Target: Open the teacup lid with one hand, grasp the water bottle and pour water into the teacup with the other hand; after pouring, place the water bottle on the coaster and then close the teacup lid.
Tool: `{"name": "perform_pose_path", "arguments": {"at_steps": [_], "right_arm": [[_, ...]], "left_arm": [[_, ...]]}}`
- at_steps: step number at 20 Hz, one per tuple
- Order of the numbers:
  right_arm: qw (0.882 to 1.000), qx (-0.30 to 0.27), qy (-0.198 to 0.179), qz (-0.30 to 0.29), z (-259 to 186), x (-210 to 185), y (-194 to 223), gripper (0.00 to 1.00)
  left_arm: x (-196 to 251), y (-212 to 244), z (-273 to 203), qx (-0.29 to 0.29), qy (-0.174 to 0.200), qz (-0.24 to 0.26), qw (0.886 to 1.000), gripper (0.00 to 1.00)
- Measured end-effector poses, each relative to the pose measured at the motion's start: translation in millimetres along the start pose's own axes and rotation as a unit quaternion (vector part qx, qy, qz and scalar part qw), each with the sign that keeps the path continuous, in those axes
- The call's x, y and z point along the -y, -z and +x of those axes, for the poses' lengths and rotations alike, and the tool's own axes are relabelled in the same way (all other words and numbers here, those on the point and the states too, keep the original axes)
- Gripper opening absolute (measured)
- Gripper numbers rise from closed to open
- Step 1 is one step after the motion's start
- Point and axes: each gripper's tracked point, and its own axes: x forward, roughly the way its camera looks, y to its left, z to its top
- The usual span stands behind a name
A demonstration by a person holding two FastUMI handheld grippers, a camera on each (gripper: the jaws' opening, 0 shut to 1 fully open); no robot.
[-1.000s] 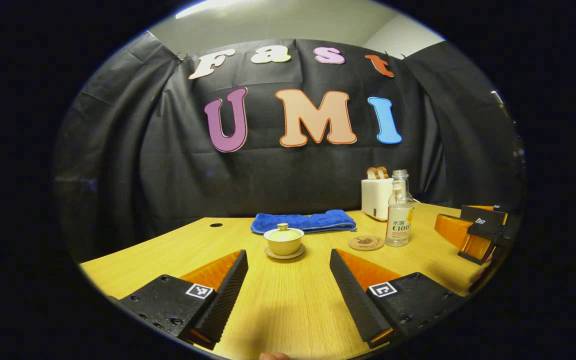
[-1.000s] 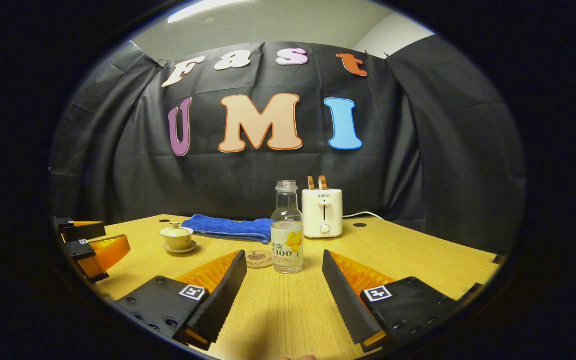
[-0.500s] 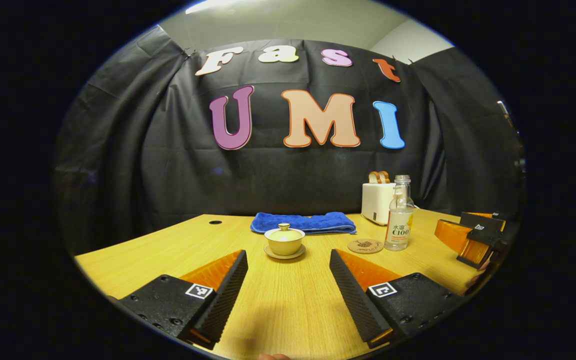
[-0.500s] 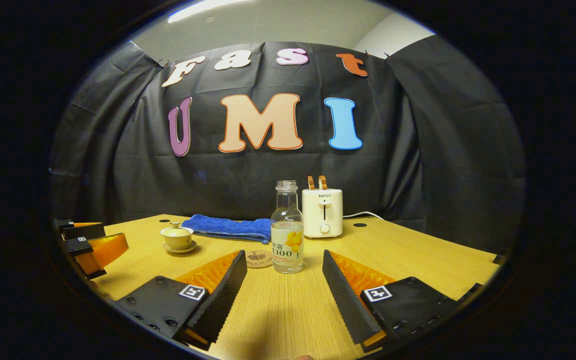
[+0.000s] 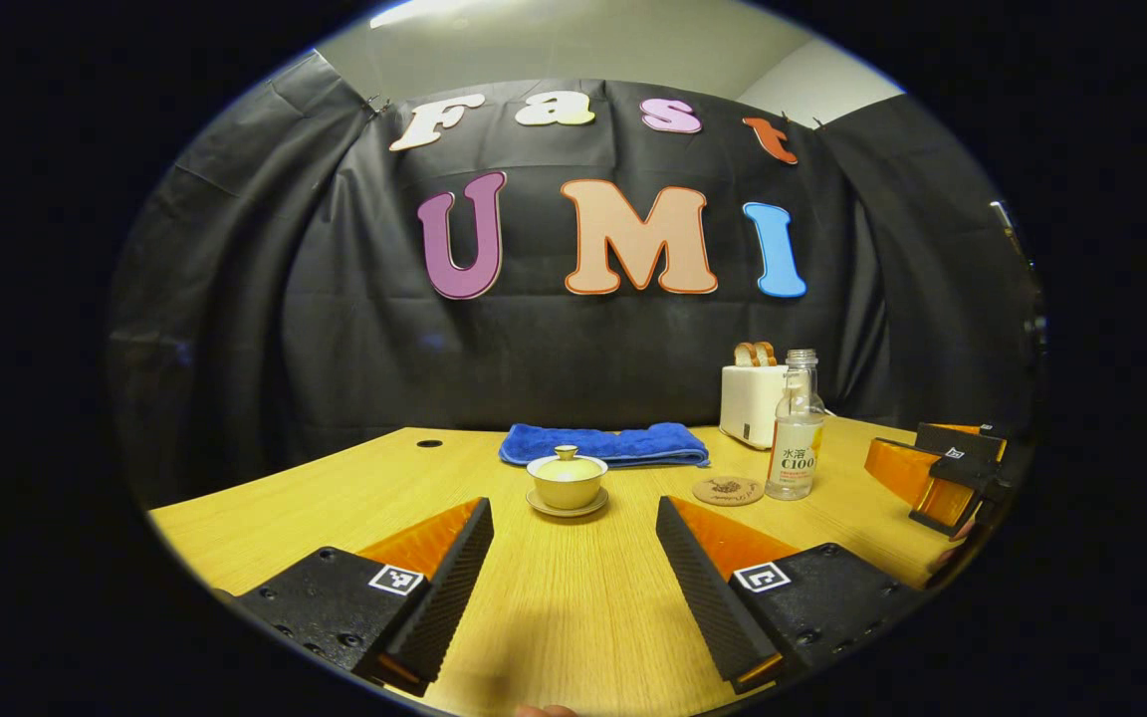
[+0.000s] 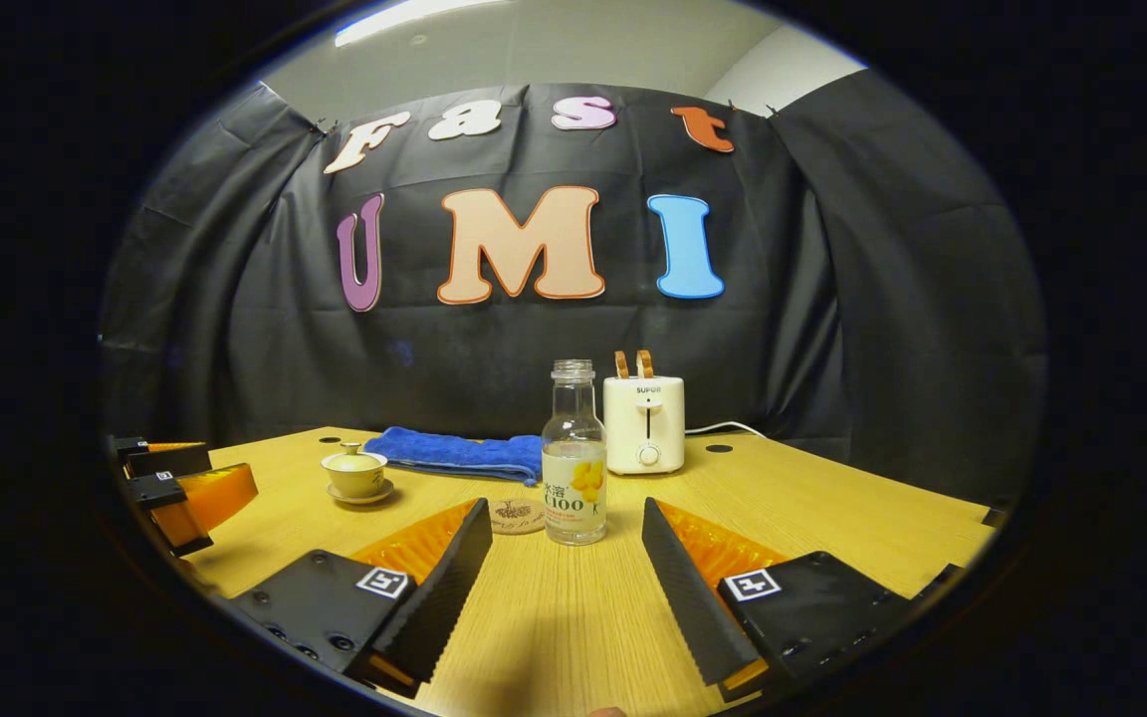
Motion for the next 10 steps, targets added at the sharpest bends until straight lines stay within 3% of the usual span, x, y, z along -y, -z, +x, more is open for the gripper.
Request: {"name": "perform_pose_path", "arguments": {"at_steps": [10], "right_arm": [[1.0, 0.0, -0.002, 0.0, -0.4, -0.6, 0.5, 0.94]], "left_arm": [[0.4, -0.4, 6.3, 0.001, 0.007, 0.001, 1.0, 0.96]]}}
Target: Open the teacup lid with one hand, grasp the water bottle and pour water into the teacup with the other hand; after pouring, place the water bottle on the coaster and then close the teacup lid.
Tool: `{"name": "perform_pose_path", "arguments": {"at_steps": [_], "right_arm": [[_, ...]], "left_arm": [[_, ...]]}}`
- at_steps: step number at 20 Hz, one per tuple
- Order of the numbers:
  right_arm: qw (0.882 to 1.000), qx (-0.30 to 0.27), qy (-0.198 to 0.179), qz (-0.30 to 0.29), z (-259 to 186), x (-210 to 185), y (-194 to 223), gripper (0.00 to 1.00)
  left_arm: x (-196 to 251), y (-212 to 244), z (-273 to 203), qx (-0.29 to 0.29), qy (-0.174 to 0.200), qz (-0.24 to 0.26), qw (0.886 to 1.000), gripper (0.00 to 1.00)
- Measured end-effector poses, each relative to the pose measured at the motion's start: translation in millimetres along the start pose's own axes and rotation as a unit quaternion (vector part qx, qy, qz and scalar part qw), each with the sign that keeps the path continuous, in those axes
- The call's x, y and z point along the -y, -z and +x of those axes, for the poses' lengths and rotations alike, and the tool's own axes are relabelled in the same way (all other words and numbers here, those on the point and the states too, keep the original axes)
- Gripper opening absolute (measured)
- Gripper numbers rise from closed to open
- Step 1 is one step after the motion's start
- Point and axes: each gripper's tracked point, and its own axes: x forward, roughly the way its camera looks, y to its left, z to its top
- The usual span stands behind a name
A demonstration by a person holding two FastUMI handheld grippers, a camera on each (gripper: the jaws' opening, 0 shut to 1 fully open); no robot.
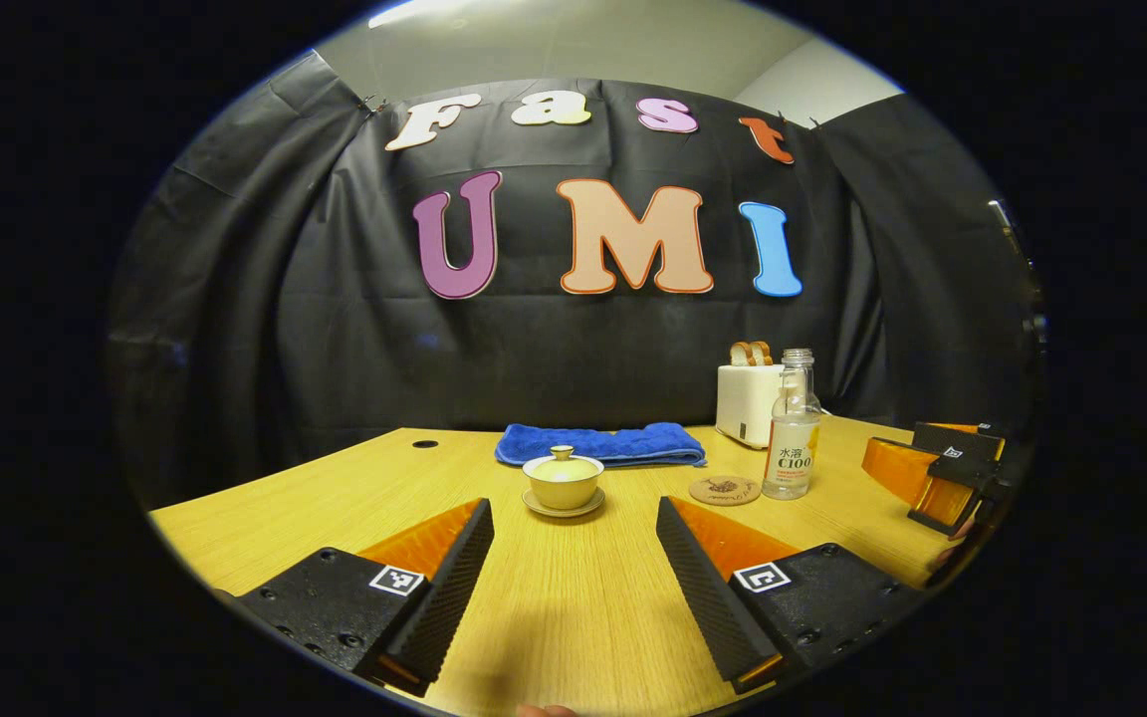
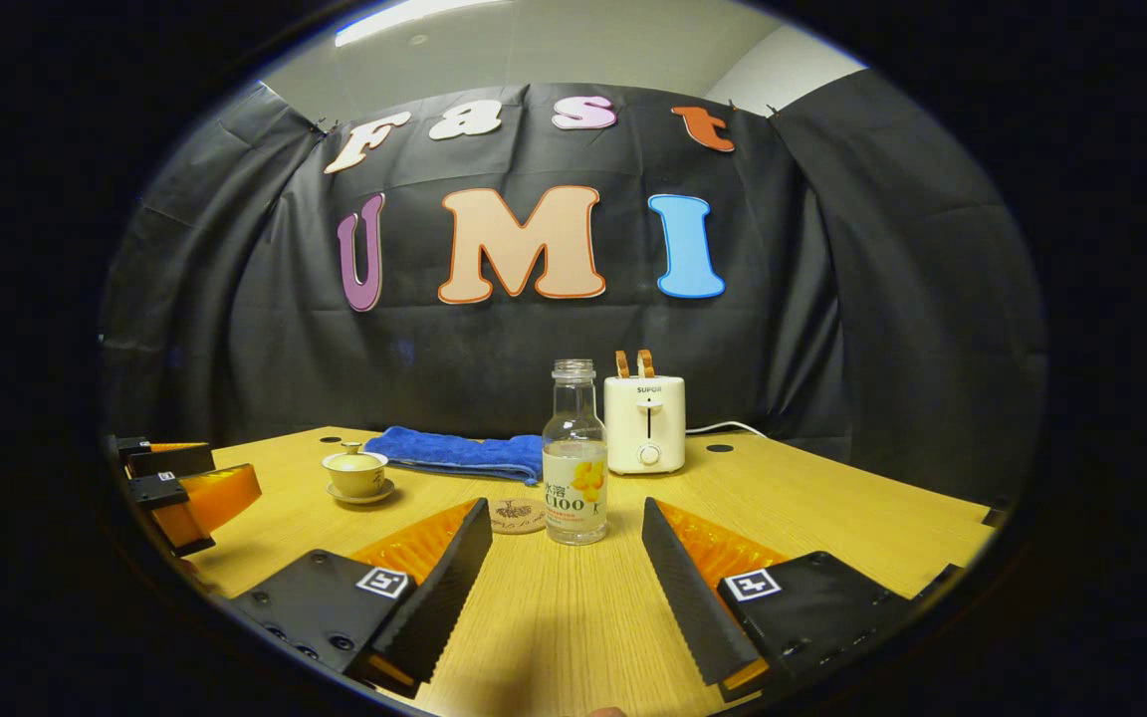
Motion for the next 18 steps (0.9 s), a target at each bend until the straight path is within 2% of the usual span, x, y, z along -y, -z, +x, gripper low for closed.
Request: {"name": "perform_pose_path", "arguments": {"at_steps": [2, 3, 13, 18], "right_arm": [[1.0, 0.0, -0.001, 0.0, 0, 0, 0, 0.94], [1.0, -0.001, -0.003, 0.0, 0, -1, 0, 0.94], [1.0, -0.001, -0.003, 0.001, 1, 4, 1, 0.94], [1.0, -0.002, -0.001, 0.002, 3, 7, 0, 0.94]], "left_arm": [[-3, 0, 9, 0.0, -0.001, 0.0, 1.0, 1.0], [-3, 1, 16, -0.001, 0.0, 0.0, 1.0, 0.96], [-12, 6, 131, -0.01, 0.007, 0.013, 1.0, 0.96], [-11, 13, 177, -0.034, 0.006, 0.012, 0.999, 0.96]]}}
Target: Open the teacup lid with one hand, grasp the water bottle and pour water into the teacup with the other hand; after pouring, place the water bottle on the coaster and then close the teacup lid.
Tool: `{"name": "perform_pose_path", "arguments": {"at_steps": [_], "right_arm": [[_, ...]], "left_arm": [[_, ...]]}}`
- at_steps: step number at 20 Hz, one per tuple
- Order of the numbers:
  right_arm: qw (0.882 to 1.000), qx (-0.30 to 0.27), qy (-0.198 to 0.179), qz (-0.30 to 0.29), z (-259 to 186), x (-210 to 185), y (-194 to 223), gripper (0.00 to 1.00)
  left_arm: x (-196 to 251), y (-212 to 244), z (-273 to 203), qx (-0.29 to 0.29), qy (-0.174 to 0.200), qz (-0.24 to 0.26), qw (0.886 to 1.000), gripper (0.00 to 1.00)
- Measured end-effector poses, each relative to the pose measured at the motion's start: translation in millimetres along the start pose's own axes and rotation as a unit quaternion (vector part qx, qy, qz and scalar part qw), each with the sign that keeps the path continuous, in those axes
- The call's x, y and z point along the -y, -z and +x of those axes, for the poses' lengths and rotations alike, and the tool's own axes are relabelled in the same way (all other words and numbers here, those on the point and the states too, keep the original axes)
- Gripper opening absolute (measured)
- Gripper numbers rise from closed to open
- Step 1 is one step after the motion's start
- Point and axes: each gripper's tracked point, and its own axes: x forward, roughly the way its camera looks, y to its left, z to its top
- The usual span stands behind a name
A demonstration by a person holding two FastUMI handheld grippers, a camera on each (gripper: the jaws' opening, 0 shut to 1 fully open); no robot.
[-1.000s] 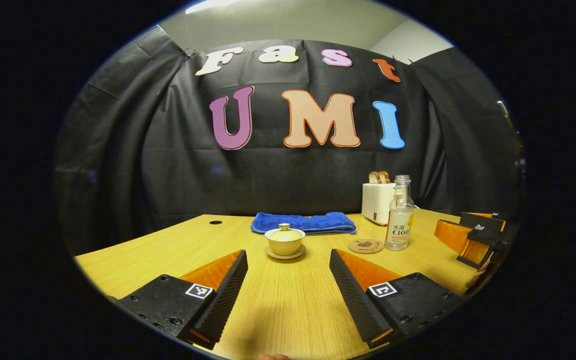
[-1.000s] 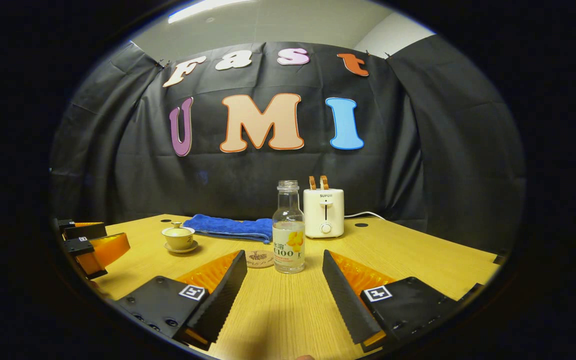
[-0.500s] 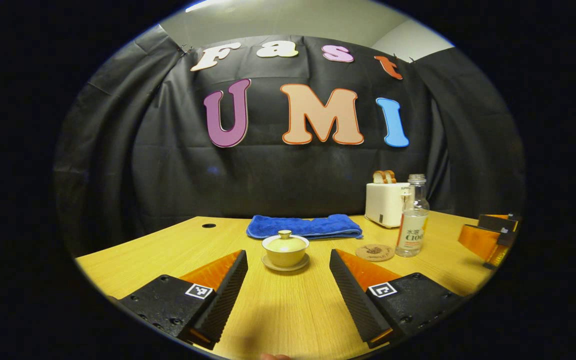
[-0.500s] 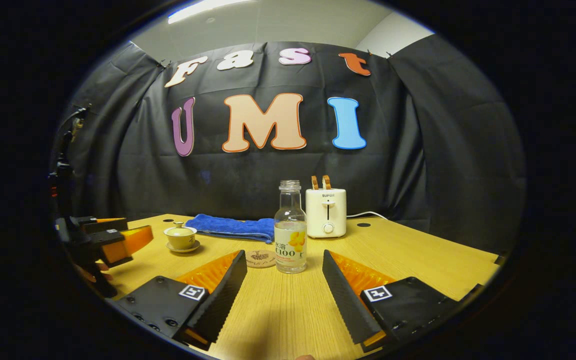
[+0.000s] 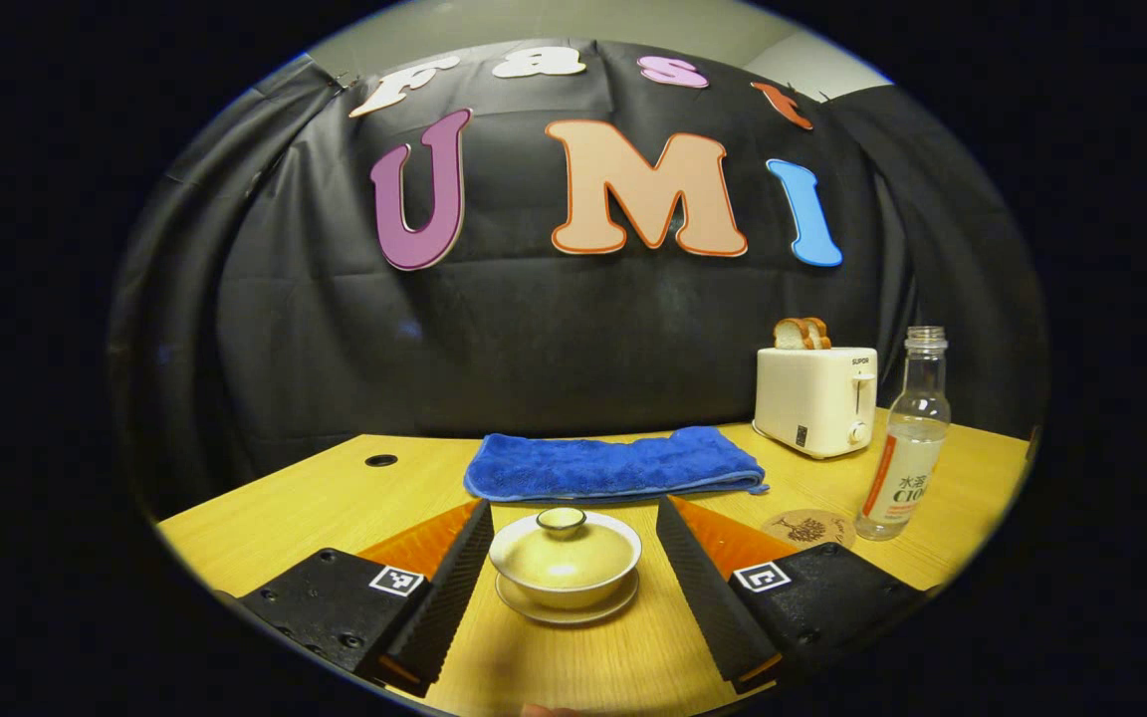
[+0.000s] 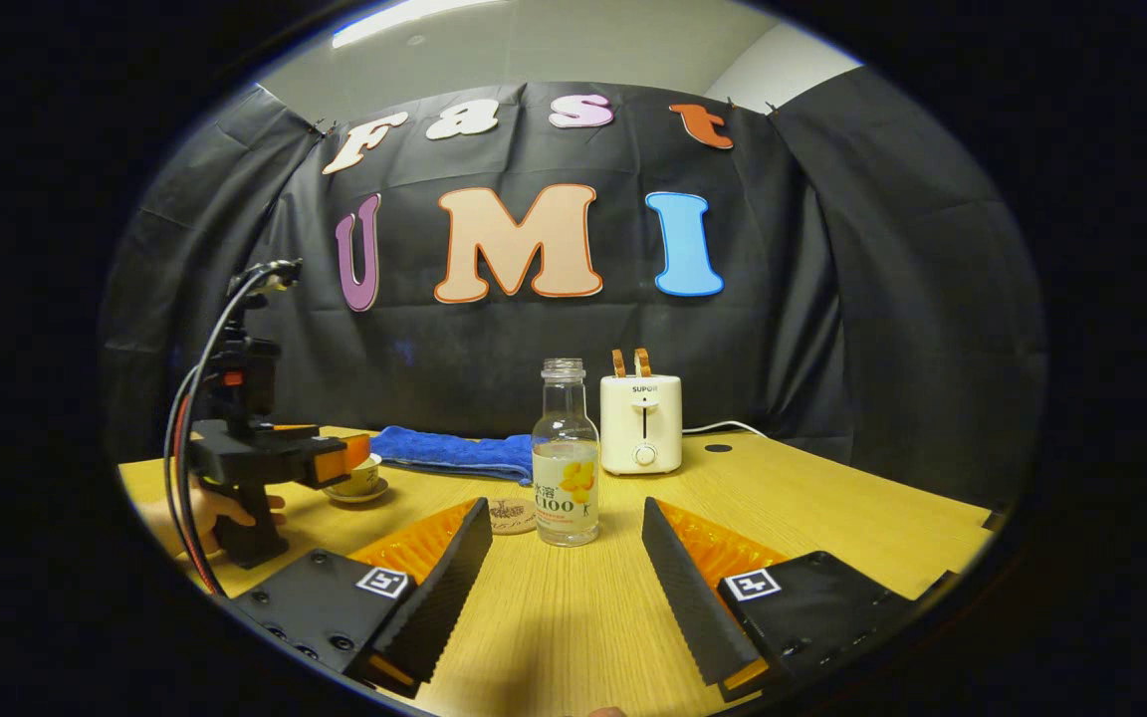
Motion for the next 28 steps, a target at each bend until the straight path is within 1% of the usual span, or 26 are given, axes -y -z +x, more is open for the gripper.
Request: {"name": "perform_pose_path", "arguments": {"at_steps": [2, 3, 4, 9, 12, 14, 15, 16, 19, 20, 21, 22, 23, 28], "right_arm": [[1.0, 0.0, -0.001, 0.0, 1, 0, 1, 0.94], [1.0, 0.0, -0.002, 0.0, 1, 0, 0, 0.98], [1.0, -0.001, -0.002, 0.0, 0, 0, 0, 0.94], [1.0, -0.001, -0.005, 0.0, 0, 0, 0, 0.94], [1.0, 0.0, -0.005, 0.0, 0, -1, 0, 0.94], [1.0, -0.001, -0.006, 0.0, 1, 0, 1, 0.94], [1.0, 0.0, -0.005, 0.0, 0, 1, 0, 0.94], [1.0, 0.0, -0.004, 0.0, 1, 1, -1, 0.94], [1.0, 0.0, -0.004, 0.0, 0, 2, 0, 0.94], [1.0, 0.0, -0.004, 0.0, 0, 2, 0, 0.94], [1.0, 0.0, -0.004, 0.0, 1, 2, 0, 0.94], [1.0, 0.0, -0.004, 0.0, 0, 2, -1, 0.94], [1.0, 0.0, -0.004, 0.0, 1, 2, 0, 0.94], [1.0, 0.0, -0.003, 0.0, 1, 3, 0, 0.94]], "left_arm": [[0, 3, 8, -0.005, -0.002, 0.006, 1.0, 0.96], [1, 5, 15, -0.013, -0.001, 0.008, 1.0, 0.96], [1, 6, 21, -0.021, 0.001, 0.009, 1.0, 0.96], [-5, 16, 27, -0.048, -0.007, -0.011, 0.999, 0.96], [-4, 19, 30, -0.057, -0.007, -0.001, 0.998, 0.96], [-7, 17, 29, -0.058, -0.008, 0.002, 0.998, 0.94], [-7, 17, 30, -0.057, -0.009, 0.002, 0.998, 0.84], [-5, 17, 31, -0.058, -0.007, 0.002, 0.998, 0.78], [-4, 20, 31, -0.065, -0.008, 0.007, 0.998, 0.51], [-6, 19, 31, -0.063, -0.013, 0.007, 0.998, 0.46], [-10, 18, 30, -0.059, -0.02, 0.007, 0.998, 0.39], [-11, 17, 31, -0.056, -0.022, 0.004, 0.998, 0.36], [-9, 18, 30, -0.057, -0.02, 0.004, 0.998, 0.29], [-11, 18, 29, -0.06, -0.028, 0.004, 0.998, 0.25]]}}
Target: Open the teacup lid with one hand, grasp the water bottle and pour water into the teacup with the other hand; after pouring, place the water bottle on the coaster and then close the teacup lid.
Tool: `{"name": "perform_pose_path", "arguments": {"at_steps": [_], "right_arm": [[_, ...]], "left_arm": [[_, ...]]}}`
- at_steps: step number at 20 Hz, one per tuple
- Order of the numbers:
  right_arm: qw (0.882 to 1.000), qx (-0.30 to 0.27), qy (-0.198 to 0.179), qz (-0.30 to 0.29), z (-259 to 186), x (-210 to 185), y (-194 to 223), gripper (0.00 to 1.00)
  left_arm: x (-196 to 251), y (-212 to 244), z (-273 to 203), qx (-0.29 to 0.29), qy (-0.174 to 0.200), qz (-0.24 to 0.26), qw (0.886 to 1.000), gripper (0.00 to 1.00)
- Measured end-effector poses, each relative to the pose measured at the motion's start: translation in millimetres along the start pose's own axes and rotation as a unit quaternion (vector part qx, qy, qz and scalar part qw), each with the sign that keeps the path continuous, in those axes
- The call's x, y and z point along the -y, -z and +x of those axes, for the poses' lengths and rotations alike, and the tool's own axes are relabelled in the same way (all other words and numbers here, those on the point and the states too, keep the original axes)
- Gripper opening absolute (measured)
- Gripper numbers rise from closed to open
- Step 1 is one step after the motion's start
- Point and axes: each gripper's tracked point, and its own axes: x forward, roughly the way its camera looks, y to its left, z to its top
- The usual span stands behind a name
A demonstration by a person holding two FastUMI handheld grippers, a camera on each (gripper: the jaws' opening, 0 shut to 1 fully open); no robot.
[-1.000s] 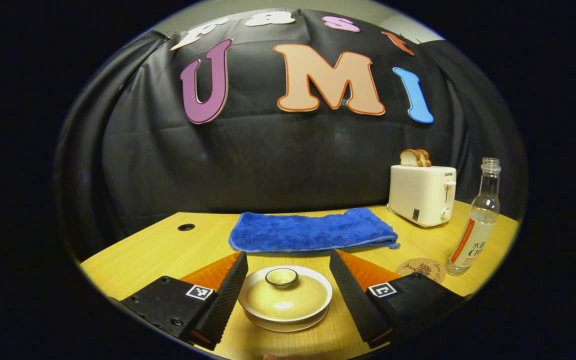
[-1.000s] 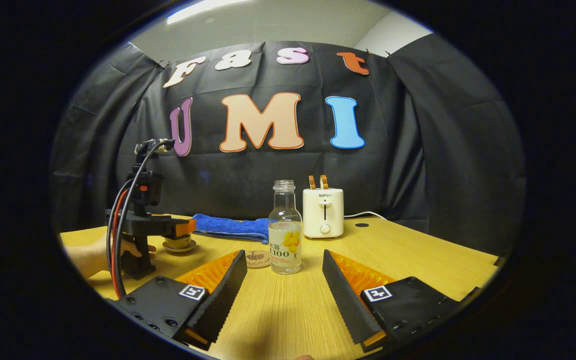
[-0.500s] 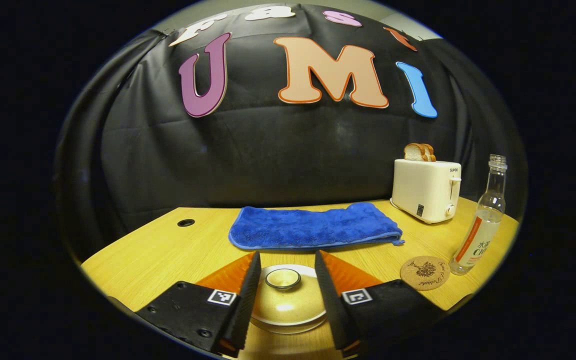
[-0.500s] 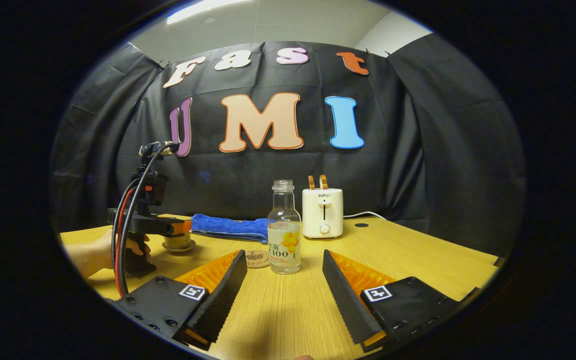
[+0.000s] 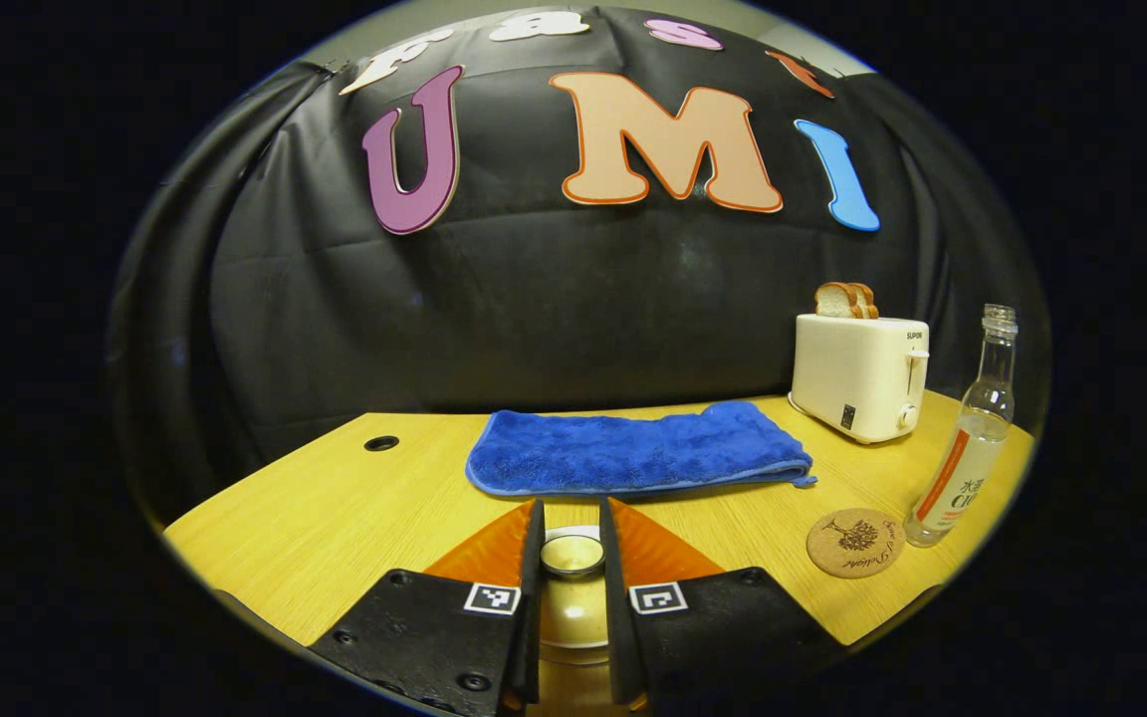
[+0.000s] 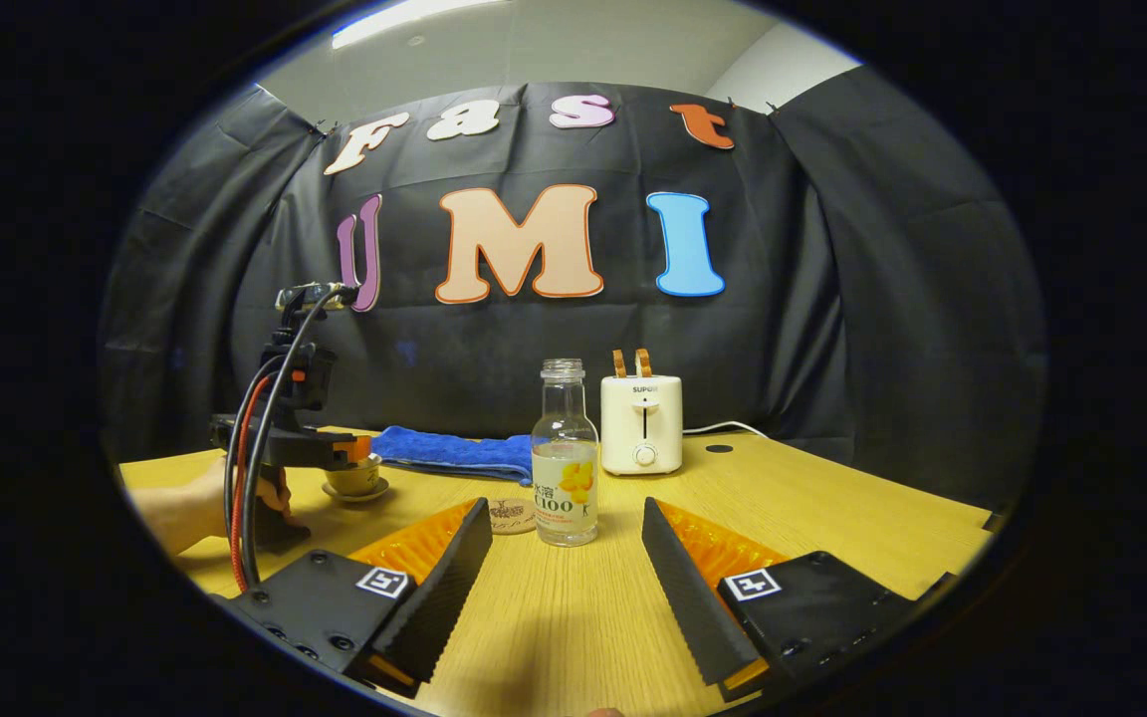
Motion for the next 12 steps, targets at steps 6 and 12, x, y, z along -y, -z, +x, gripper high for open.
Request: {"name": "perform_pose_path", "arguments": {"at_steps": [6, 12], "right_arm": [[1.0, 0.001, 0.005, -0.001, 0, 2, 0, 0.94], [1.0, 0.002, 0.006, -0.001, 11, 1, 0, 0.94]], "left_arm": [[0, -12, -10, 0.041, 0.003, -0.007, 0.999, 0.25], [-4, -22, -20, 0.086, 0.002, -0.021, 0.996, 0.25]]}}
